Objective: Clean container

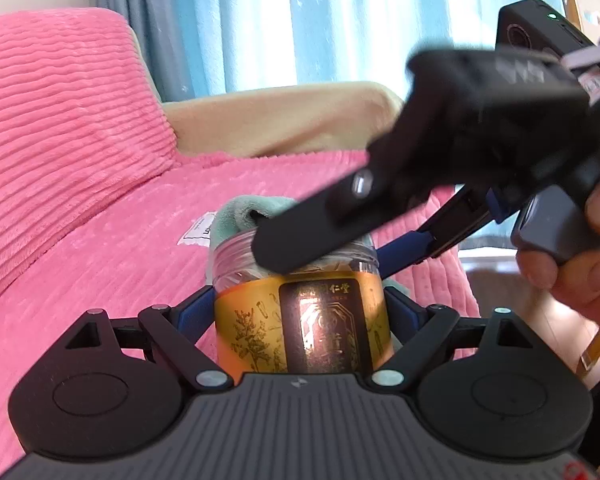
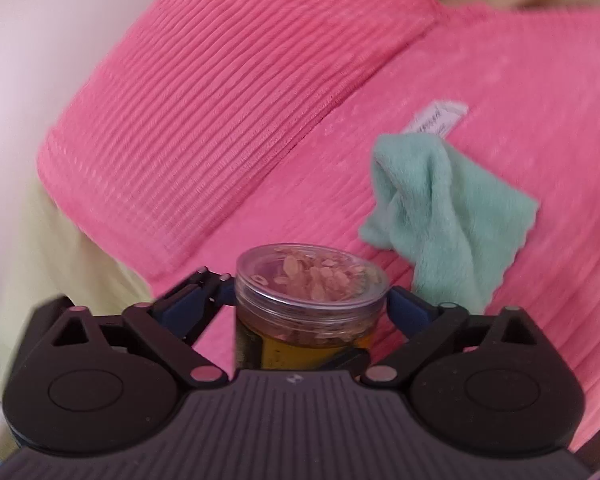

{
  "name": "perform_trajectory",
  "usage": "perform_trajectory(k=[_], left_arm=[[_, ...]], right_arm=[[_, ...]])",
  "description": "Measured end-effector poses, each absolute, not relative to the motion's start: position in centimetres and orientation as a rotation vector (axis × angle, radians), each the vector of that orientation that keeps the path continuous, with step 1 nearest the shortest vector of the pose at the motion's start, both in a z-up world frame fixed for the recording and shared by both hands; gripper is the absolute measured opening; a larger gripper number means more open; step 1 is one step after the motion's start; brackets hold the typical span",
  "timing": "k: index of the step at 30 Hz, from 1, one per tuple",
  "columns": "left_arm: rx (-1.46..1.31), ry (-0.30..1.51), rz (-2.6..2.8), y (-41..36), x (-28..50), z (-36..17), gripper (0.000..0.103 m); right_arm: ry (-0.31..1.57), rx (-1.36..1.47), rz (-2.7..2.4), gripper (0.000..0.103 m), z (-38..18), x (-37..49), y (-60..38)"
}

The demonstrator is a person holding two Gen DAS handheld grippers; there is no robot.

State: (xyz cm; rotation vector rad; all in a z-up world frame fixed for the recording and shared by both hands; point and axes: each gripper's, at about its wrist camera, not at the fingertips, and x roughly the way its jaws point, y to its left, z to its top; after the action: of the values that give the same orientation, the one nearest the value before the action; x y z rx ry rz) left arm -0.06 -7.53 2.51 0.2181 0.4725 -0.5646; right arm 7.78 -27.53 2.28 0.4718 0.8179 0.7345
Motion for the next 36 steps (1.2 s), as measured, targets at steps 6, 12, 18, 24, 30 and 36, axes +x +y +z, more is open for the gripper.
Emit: perform_trajectory(k=[6,12,18,24,30,36], left_arm=[[0.188,0.46,-0.56,-6.6,-0.4,2.4,0.088],[0.201,0.43,-0.521,-5.9,-0.3,2.8,0.09],[0.228,0.42,-0.506,-5.5,1.1,2.5,0.092],[0.246,0.456,-0.494,-4.9,0.3,1.9,0.093],[0.253,0.49,-0.457,-5.1,-1.2,2.1,0.093],[0.174,0.489,-0.381,-5.3,-2.2,3.0,0.093]], right_arm=[[0.751,0.331,0.738,0.084,2.9,7.1,-25.6],[0.642,0.191,0.749,0.084,3.7,5.7,-24.1],[0.545,0.035,0.73,0.084,3.9,5.4,-22.8],[0.498,-0.063,0.713,0.083,3.6,5.4,-22.1],[0.505,0.009,0.769,0.082,4.4,3.2,-23.3],[0.452,0.154,0.672,0.085,5.3,4.3,-26.3]])
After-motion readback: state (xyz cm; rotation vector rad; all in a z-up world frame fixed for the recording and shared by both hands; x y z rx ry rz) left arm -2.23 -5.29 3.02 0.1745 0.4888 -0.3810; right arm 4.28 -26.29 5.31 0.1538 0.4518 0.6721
